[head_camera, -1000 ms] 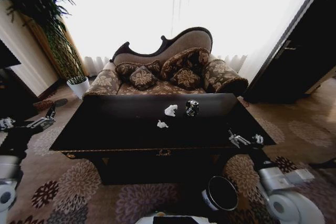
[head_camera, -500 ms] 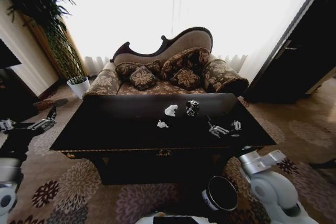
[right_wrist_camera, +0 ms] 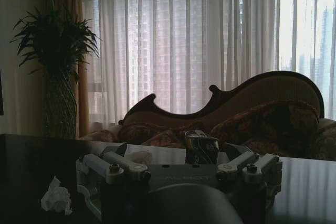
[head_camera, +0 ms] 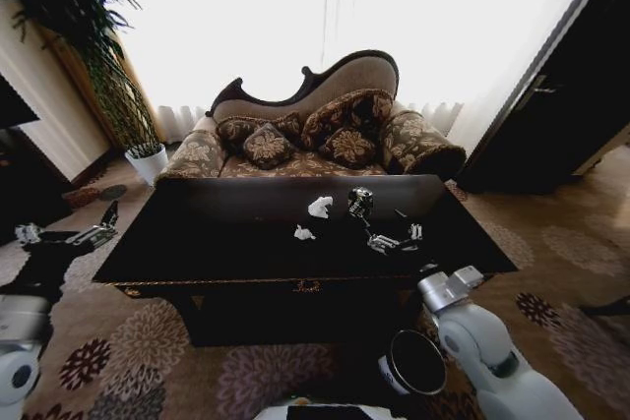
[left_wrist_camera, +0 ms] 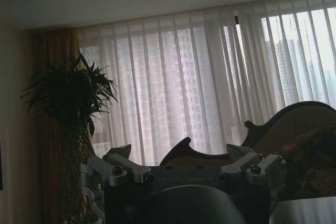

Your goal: Move to the front of the table and place the trash on the table into the trash bin.

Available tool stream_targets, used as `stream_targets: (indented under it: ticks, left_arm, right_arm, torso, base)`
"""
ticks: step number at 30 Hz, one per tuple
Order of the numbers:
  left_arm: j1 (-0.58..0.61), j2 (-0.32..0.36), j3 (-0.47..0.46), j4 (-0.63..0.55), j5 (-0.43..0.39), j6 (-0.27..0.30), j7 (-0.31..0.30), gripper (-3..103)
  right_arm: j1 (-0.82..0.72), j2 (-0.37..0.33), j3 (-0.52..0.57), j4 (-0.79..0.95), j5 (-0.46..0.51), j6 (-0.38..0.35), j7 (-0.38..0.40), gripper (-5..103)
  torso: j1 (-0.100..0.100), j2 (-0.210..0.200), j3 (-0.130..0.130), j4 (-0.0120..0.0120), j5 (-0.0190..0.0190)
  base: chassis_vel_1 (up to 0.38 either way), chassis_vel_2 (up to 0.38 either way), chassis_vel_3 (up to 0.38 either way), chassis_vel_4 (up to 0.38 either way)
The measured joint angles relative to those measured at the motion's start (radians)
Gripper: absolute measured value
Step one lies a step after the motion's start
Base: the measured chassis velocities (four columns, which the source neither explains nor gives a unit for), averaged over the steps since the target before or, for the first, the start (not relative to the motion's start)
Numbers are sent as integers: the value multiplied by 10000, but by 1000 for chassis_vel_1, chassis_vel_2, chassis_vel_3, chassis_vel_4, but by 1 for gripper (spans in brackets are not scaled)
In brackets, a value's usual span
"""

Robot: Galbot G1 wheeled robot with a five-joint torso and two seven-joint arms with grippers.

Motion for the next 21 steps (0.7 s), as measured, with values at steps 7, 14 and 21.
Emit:
stream_targets:
  ticks: [7, 14, 21]
  left_arm:
    - [6, -221, 109, -31, 262, -6, 0, 100]
    - [174, -296, -81, 87, 391, -5, 3, 100]
    - [326, -587, -283, 33, 482, -22, 7, 100]
  right_arm:
    - [1566, -490, -1062, -1204, 209, -51, 233, 100]
    - [3312, -668, -2275, -2542, 414, -56, 232, 100]
    - [4169, -672, -3252, -3144, 493, -57, 155, 100]
  torso:
    - [1, 0, 1, -1, 2]
    - [1, 0, 0, 0, 0]
    - [1, 0, 0, 2, 0]
  base:
    - [0, 0, 0, 0]
    - [0, 0, 0, 0]
    - [0, 0, 0, 0]
